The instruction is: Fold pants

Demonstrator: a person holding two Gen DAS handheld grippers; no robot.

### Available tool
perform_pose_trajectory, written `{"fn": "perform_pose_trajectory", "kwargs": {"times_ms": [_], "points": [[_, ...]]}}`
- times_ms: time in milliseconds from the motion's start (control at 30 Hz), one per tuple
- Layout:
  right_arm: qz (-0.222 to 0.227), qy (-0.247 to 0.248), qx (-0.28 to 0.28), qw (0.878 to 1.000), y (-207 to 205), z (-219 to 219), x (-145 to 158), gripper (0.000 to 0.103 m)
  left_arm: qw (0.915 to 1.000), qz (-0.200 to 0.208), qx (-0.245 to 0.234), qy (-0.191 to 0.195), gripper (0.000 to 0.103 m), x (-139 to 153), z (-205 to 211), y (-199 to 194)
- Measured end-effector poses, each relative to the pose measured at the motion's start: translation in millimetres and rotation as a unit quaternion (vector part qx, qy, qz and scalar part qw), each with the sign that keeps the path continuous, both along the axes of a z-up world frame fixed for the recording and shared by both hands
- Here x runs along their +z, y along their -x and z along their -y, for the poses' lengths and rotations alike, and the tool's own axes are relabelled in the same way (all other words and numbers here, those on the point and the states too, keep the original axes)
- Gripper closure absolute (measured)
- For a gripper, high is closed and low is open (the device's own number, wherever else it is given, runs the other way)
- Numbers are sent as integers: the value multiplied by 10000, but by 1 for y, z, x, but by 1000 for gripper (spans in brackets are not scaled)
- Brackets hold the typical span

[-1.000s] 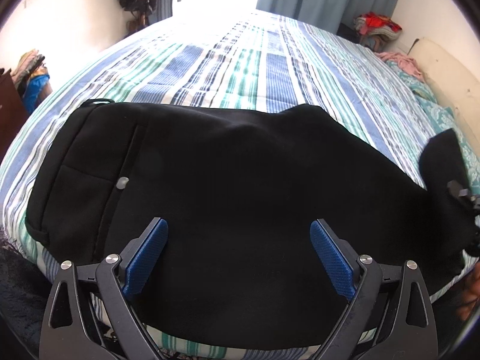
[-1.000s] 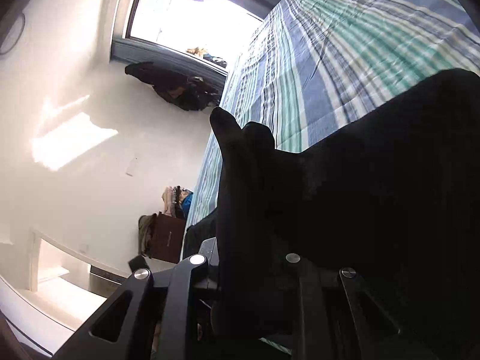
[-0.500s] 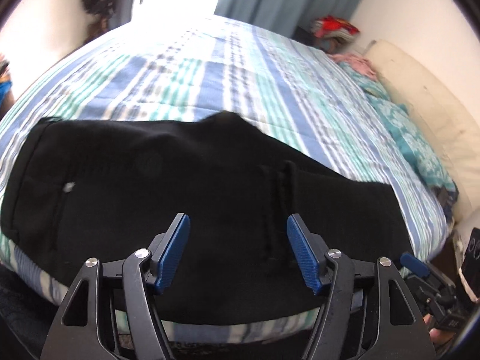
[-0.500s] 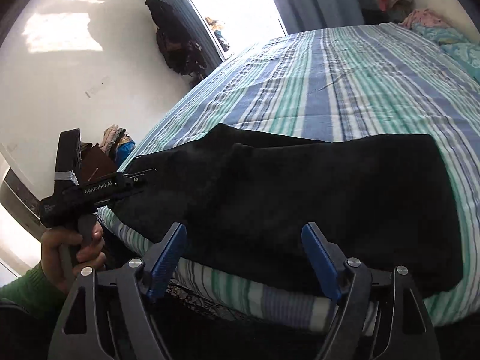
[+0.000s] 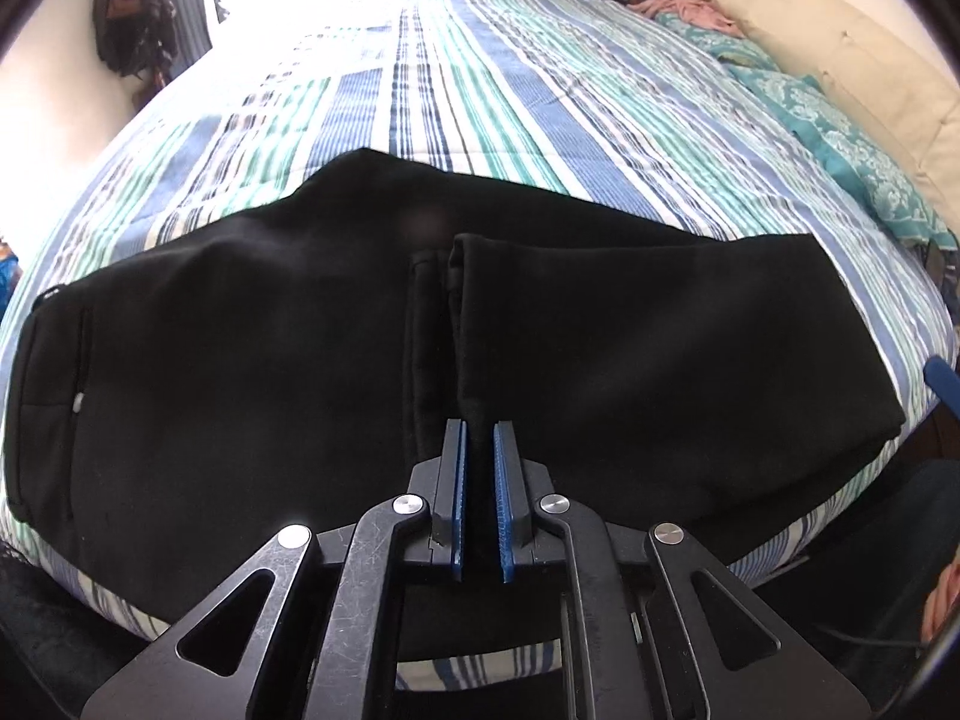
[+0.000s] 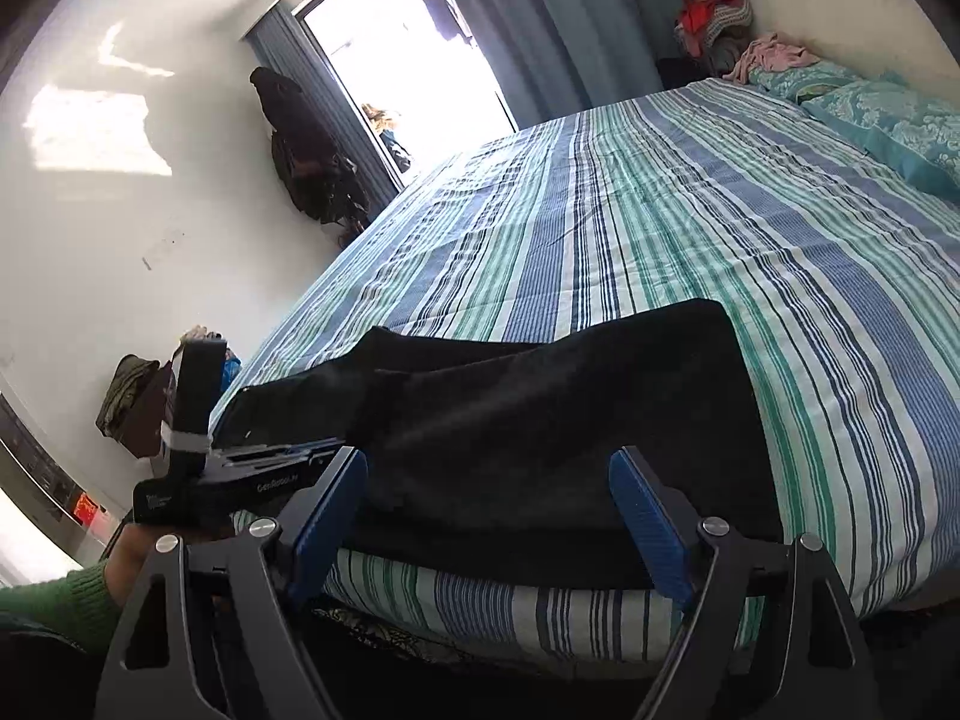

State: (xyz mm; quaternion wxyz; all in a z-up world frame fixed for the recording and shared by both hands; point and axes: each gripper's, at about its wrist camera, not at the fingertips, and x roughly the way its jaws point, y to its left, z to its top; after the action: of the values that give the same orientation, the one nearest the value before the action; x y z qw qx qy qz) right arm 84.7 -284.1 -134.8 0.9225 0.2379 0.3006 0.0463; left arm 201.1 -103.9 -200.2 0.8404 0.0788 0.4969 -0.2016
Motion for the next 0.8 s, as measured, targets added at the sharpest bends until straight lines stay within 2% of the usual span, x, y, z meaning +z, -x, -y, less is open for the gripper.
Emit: {"fn": "perform_pose_trajectory", "kwargs": {"times_ms": [67,100,167,200,233,300,367,433,500,567,667,733,800], "points": [[-69,-392,-54,9992,-17,18,-6,20,10000,25,-30,6,92,-6,2,-2],[-260,-743,-47,9969,-30,27,-16,19,10000,64,-31,-19,90,-7,3,-2],[-1037,-1392,-168,9847,-56,44,-54,19,9999,81,-66,26,88,-6,5,-1],[-1518,-1486,-267,9768,-66,49,-75,26,9999,91,-81,30,88,-5,5,0],[-1593,-1406,-272,9768,-69,50,-81,28,9999,91,-108,54,88,-5,5,0],[-1502,-1096,-155,9824,-73,46,-65,28,9998,80,-125,148,86,-4,1,2],[-1306,-1150,-76,9847,-80,47,-46,28,9997,65,-115,226,83,-3,0,3],[-1102,-1097,-109,9878,-91,53,-28,27,9996,35,-144,245,75,-4,3,2],[-1098,-942,-220,9892,-108,60,-20,27,9996,62,-195,197,72,-3,6,4],[-1298,-931,-334,9866,-126,69,-32,25,9996,90,-213,173,71,-4,7,4],[-2079,-1161,-435,9703,-147,81,-78,25,9995,86,-212,201,70,-4,7,4],[-1912,-1088,-490,9743,-146,81,-78,24,9995,92,-214,199,70,-4,7,4],[-2020,-904,-507,9739,-146,75,-69,24,9995,86,-220,217,70,-4,6,4]]}}
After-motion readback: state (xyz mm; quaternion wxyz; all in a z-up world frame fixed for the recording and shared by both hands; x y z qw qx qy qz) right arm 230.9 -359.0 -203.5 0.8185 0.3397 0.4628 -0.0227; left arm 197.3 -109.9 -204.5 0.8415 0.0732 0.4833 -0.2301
